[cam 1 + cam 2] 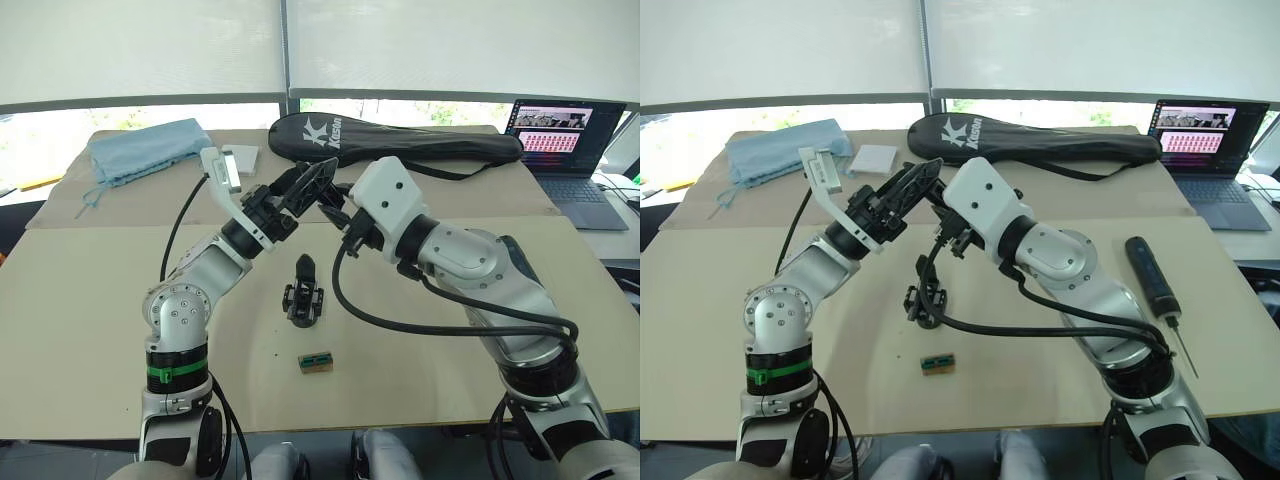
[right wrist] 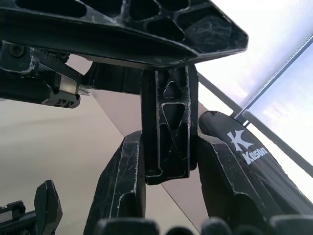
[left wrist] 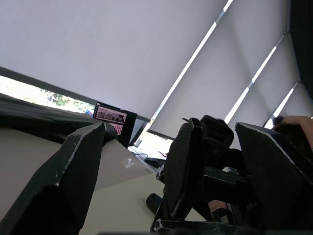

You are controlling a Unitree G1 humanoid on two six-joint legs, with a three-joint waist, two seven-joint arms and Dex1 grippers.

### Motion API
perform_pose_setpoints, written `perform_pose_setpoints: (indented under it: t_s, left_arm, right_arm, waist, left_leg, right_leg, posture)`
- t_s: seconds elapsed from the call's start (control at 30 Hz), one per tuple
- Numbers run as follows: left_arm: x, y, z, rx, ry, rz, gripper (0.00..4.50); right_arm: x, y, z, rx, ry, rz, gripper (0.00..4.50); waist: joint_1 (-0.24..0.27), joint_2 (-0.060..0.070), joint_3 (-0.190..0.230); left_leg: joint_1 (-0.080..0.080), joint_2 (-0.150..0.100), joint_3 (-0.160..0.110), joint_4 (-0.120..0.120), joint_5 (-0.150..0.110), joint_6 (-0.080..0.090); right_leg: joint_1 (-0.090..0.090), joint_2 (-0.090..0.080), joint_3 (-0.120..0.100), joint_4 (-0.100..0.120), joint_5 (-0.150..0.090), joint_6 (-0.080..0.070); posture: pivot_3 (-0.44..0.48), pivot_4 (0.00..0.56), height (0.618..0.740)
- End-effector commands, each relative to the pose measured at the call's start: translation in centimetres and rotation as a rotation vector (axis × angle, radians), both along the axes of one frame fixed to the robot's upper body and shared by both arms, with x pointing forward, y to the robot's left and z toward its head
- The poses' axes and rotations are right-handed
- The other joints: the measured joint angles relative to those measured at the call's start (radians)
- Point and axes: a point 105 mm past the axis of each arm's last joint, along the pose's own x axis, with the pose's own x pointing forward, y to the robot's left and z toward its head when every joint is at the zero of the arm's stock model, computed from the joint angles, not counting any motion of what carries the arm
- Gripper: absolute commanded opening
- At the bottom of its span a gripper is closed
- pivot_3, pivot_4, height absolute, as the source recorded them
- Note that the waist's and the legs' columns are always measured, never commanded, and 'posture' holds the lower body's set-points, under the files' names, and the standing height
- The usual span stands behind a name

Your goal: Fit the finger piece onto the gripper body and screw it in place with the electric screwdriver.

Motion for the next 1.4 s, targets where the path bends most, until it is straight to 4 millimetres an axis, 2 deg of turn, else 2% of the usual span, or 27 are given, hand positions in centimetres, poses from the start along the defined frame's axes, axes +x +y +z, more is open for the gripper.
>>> perform_pose_setpoints:
  t_s: [0.03,0.17,0.2,0.27,0.47,0.5,0.77,0.8,0.83,0.93,1.07,1.23,1.3,1.4]
  left_arm:
    - [-0.6,-0.1,2.2,-0.050,-0.069,-0.005,4.50]
    - [-0.8,-0.3,2.4,-0.062,-0.076,-0.003,4.50]
    - [-0.9,-0.4,2.3,-0.062,-0.075,-0.004,3.97]
    - [-1.0,-0.5,2.2,-0.062,-0.071,-0.006,3.29]
    - [-1.3,-0.8,1.5,-0.067,-0.059,-0.020,0.31]
    - [-1.3,-0.7,1.5,-0.068,-0.057,-0.019,0.02]
    - [-0.7,0.2,1.7,-0.124,-0.053,0.005,0.03]
    - [-0.5,0.6,2.1,-0.139,-0.054,0.012,0.03]
    - [-0.4,0.9,2.3,-0.149,-0.054,0.017,0.03]
    - [0.3,2.4,3.1,-0.206,-0.035,0.012,0.03]
    - [-0.4,2.4,3.1,-0.181,0.002,-0.147,0.03]
    - [-0.3,2.4,2.3,-0.030,0.061,-0.248,0.03]
    - [-1.3,2.0,2.0,0.041,0.078,-0.358,0.03]
    - [-3.4,1.5,1.5,0.142,0.137,-0.562,0.03]
  right_arm:
    - [-0.7,0.0,1.4,0.011,-0.072,0.013,1.11]
    - [-0.6,0.0,1.3,0.009,-0.067,0.010,1.11]
    - [-0.6,-0.1,1.3,0.008,-0.067,0.009,1.11]
    - [-0.7,-0.1,1.3,0.008,-0.068,0.008,1.11]
    - [-0.6,-0.2,1.6,0.012,-0.075,0.001,1.11]
    - [-0.6,-0.2,1.6,0.012,-0.075,0.001,1.11]
    - [-0.9,-0.5,1.9,0.033,-0.077,0.022,1.11]
    - [-1.1,-1.1,1.9,0.024,-0.076,0.031,1.11]
    - [-1.2,-1.6,1.9,0.015,-0.074,0.038,2.15]
    - [-2.3,-3.6,2.9,0.016,-0.060,0.138,3.14]
    - [-3.4,-5.2,3.7,0.136,0.059,0.290,4.49]
    - [-5.0,-6.4,3.6,0.213,0.332,0.441,4.50]
    - [-6.3,-6.6,2.6,0.188,0.556,0.512,4.50]
    - [-6.3,-6.6,1.3,0.159,0.829,0.492,4.50]
  waist:
    - [0.001,0.000,0.000]
    - [0.001,0.000,0.000]
    - [0.000,0.000,0.000]
    - [0.000,0.000,0.000]
    - [0.001,0.000,0.000]
    - [0.002,0.000,0.000]
    - [0.001,0.000,0.000]
    - [0.001,0.000,0.000]
    - [0.003,0.000,0.000]
    - [0.008,-0.001,0.001]
    - [0.004,-0.002,0.001]
    - [0.002,-0.002,0.001]
    - [0.001,-0.002,0.002]
    - [0.001,-0.002,0.003]
  left_leg:
    - [0.000,0.000,0.000,0.000,0.000,0.000]
    - [0.000,0.000,0.000,0.000,0.000,0.000]
    - [0.000,0.000,0.000,0.000,0.000,0.000]
    - [0.000,0.000,0.000,0.000,0.000,0.001]
    - [0.000,0.000,0.000,0.000,0.001,0.001]
    - [0.000,0.000,0.000,0.000,0.000,0.001]
    - [-0.001,0.000,0.000,0.000,0.000,0.001]
    - [0.000,0.000,0.000,0.000,0.000,0.001]
    - [-0.001,0.000,0.000,0.000,0.000,0.001]
    - [-0.001,0.000,-0.001,0.000,0.002,0.003]
    - [-0.001,0.001,-0.002,0.000,0.004,0.007]
    - [-0.001,0.002,-0.002,0.000,0.004,0.008]
    - [-0.001,0.002,-0.002,0.000,0.004,0.008]
    - [-0.001,0.003,-0.003,0.000,0.004,0.008]
  right_leg:
    - [0.000,0.000,0.000,0.000,0.000,0.000]
    - [0.000,0.000,0.001,0.000,0.000,0.000]
    - [0.000,0.000,0.001,0.000,0.000,0.000]
    - [0.000,0.000,0.001,0.000,0.000,0.000]
    - [0.000,0.000,0.003,0.000,0.000,0.000]
    - [0.000,0.000,0.003,0.000,0.000,0.000]
    - [0.000,0.000,0.004,0.000,0.000,0.000]
    - [0.000,0.000,0.005,0.000,0.000,0.000]
    - [0.000,0.000,0.005,0.000,0.000,0.000]
    - [0.000,-0.001,0.004,-0.001,0.000,0.000]
    - [0.000,-0.001,0.005,-0.001,0.000,0.000]
    - [0.000,-0.001,0.005,0.000,0.001,-0.001]
    - [0.000,-0.001,0.005,0.000,0.001,-0.001]
    - [-0.001,-0.004,0.005,-0.001,0.001,-0.002]
  posture:
    - [0.000,0.150,0.740]
    - [0.000,0.150,0.740]
    - [0.000,0.150,0.740]
    - [0.000,0.150,0.740]
    - [0.000,0.150,0.740]
    - [0.000,0.150,0.740]
    - [0.000,0.150,0.740]
    - [0.000,0.150,0.740]
    - [0.000,0.150,0.740]
    - [0.000,0.150,0.740]
    - [0.000,0.150,0.740]
    - [0.000,0.150,0.740]
    - [0.000,0.150,0.740]
    - [0.000,0.150,0.740]
